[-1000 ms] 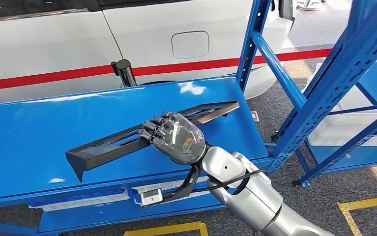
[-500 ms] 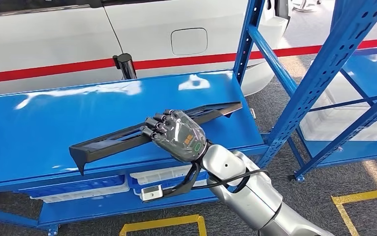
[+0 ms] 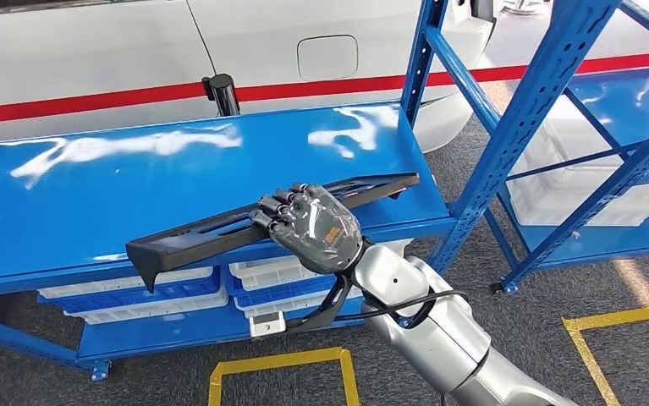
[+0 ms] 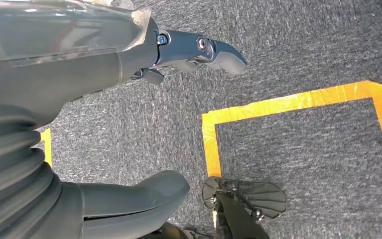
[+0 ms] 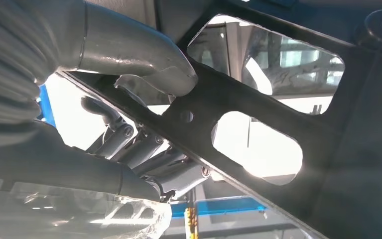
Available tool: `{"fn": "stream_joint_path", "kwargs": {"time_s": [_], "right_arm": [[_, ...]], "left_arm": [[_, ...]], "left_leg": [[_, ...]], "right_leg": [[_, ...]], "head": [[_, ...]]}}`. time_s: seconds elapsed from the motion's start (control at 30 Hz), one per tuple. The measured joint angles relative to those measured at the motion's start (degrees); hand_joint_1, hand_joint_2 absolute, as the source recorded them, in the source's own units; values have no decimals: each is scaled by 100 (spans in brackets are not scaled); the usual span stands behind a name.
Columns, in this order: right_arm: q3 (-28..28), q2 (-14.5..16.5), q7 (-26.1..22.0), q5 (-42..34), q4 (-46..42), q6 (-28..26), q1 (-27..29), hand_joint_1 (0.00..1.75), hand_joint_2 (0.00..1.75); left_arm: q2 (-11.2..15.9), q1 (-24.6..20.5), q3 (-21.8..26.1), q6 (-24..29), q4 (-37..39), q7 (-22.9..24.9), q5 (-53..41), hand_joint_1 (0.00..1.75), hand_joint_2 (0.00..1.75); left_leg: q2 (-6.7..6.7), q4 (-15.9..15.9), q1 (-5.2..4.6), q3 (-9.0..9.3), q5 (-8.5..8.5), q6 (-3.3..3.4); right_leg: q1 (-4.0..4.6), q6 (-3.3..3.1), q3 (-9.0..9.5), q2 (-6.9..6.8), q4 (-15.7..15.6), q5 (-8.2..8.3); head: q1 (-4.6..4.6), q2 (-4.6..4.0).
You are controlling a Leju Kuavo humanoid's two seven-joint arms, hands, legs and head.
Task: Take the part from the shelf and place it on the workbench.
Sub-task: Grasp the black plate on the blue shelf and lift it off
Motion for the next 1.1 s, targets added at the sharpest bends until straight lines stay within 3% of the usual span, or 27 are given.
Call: {"fn": "stream_joint_path", "kwargs": {"time_s": [0.03, 0.1, 0.17, 0.2, 0.23, 0.3, 0.37, 0.43, 0.5, 0.57, 0.63, 0.67, 0.73, 0.77, 0.8, 0.83, 0.87, 0.9, 0.93, 0.97, 1.0, 1.03, 1.1], "right_arm": [[-5, 1, -2, -7, 5, 1, -3, 175, 175], [-12, 18, -8, -13, 27, 2, -3, 175, 175], [-13, 46, -22, -15, 59, 2, 7, 175, 175], [-12, 56, -28, -15, 80, 2, 18, 175, 175], [-11, 62, -32, -15, 102, 2, 30, 175, 175], [-10, 66, -33, -15, 137, 2, 46, 175, 175], [-11, 74, -33, -14, 156, 2, 49, 175, 175], [-14, 92, -33, -14, 163, 2, 47, 175, 175], [-16, 114, -33, -14, 170, 2, 42, 175, 175], [-17, 136, -33, -15, 182, 3, 39, 175, 175], [-17, 152, -38, -23, 207, 7, 40, 175, 175], [-17, 162, -42, -28, 224, 10, 41, 175, 175], [-14, 178, -47, -37, 260, 13, 56, 175, 175], [-10, 184, -49, -37, 279, 16, 73, 175, 175], [-5, 189, -50, -37, 300, 20, 93, 175, 175], [1, 191, -50, -37, 322, 23, 110, 175, 175], [10, 195, -51, -37, 344, 26, 121, 175, 175], [17, 204, -52, -37, 364, 26, 126, 175, 175], [22, 221, -57, -37, 381, 25, 122, 175, 175], [25, 246, -67, -37, 393, 22, 115, 175, 175], [25, 274, -80, -39, 406, 17, 106, 175, 175], [26, 297, -92, -43, 416, 13, 98, 175, 175], [26, 321, -109, -52, 444, 5, 93, 175, 175]], "left_arm": [[-1, 3, 10, 2, 0, -2, 2, 0, 175], [-3, 9, 26, 3, 0, -3, 5, 0, 175], [-5, 9, 40, 2, 0, -4, 6, 0, 175], [-5, 9, 46, 1, 0, -5, 6, 0, 175], [-4, 9, 52, 1, 0, -5, 6, 0, 175], [-3, 9, 57, 1, 0, -6, 6, 0, 175], [0, 6, 59, 1, -1, -9, 6, 0, 175], [3, -7, 60, 1, -2, -17, 5, 0, 175], [4, -16, 63, 0, -2, -28, 5, 0, 175], [4, -17, 69, -4, -2, -36, 5, 0, 175], [1, -24, 76, -16, -3, -42, 6, 0, 175], [1, -32, 81, -24, -4, -47, 5, 0, 175], [-2, -50, 85, -44, -6, -54, 2, 0, 175], [-1, -55, 86, -57, -7, -56, 0, 0, 175], [-2, -57, 87, -67, -7, -56, -2, 0, 175], [-1, -57, 90, -75, -7, -55, -3, 0, 175], [1, -58, 94, -78, -7, -55, -2, 0, 175], [0, -60, 99, -79, -7, -54, 0, 0, 175], [0, -61, 104, -80, -7, -54, 2, 0, 175], [-1, -63, 107, -83, -7, -54, 4, 0, 175], [-1, -65, 108, -85, -7, -54, 5, 0, 175], [0, -67, 108, -87, -7, -54, 5, 0, 175], [2, -67, 110, -91, -6, -54, 4, 0, 175]], "left_leg": [[-10, 25, 11, -29, -19, -29], [-30, 315, 36, -171, -356, -93], [-35, 1015, 51, -397, -923, -151], [-35, 1381, 54, -485, -1105, -172], [-35, 1621, 56, -506, -1158, -180], [-34, 1672, 57, -372, -1017, -171], [-38, 1125, 55, 68, -767, -132], [-56, 333, 38, 627, -729, -74], [-70, -54, 0, 854, -804, -11], [-68, -76, -29, 828, -770, 44], [-35, -123, -11, 760, -647, 129], [-20, -150, -1, 693, -561, 176], [-8, -169, 6, 512, -395, 225], [-3, -162, 2, 415, -321, 227], [2, -153, -2, 313, -247, 227], [7, -140, -5, 213, -178, 221], [10, -123, -7, 113, -111, 211], [11, -102, -7, 18, -47, 196], [9, -75, -11, -60, 8, 176], [9, -49, -19, -124, 64, 150], [10, -39, -22, -161, 122, 116], [11, -40, -23, -181, 175, 82], [7, -69, -3, -200, 260, 3]], "right_leg": [[-22, -47, -34, -8, -3, 37], [-68, -161, -135, -26, -7, 151], [-62, -215, -279, -33, 0, 277], [-55, -214, -355, -33, 5, 335], [-48, -208, -430, -34, 11, 389], [-40, -189, -550, -35, 25, 473], [-38, -164, -642, -32, 44, 544], [-21, -112, -709, -27, 59, 619], [-12, -39, -735, -32, 52, 700], [-22, 20, -743, -38, 31, 769], [-9, 40, -819, -26, 104, 696], [1, 23, -900, -20, 255, 538], [9, -44, -1117, -14, 890, 21], [6, -51, -1201, -15, 1278, -197], [2, -24, -1230, -15, 1590, -300], [0, 26, -1184, -15, 1748, -287], [-2, 84, -1026, -16, 1681, -179], [-4, 126, -768, -16, 1414, -54], [-3, 130, -444, -16, 994, -8], [9, 104, -119, -15, 523, -30], [24, 59, 86, -12, 174, -88], [42, 12, 194, -10, -41, -152], [35, -73, 158, -12, -115, -107]], "head": [[-1, 0], [-16, 0], [-34, 0], [-36, 0], [-36, 0], [-35, 0], [-36, 0], [-34, 0], [-36, 0], [-46, 0], [-47, 0], [-33, 0], [-9, 0], [5, 0], [8, 0], [11, 0], [13, 0], [14, 0], [13, 0], [12, 0], [3, 0], [-6, 0], [-23, 0]]}}
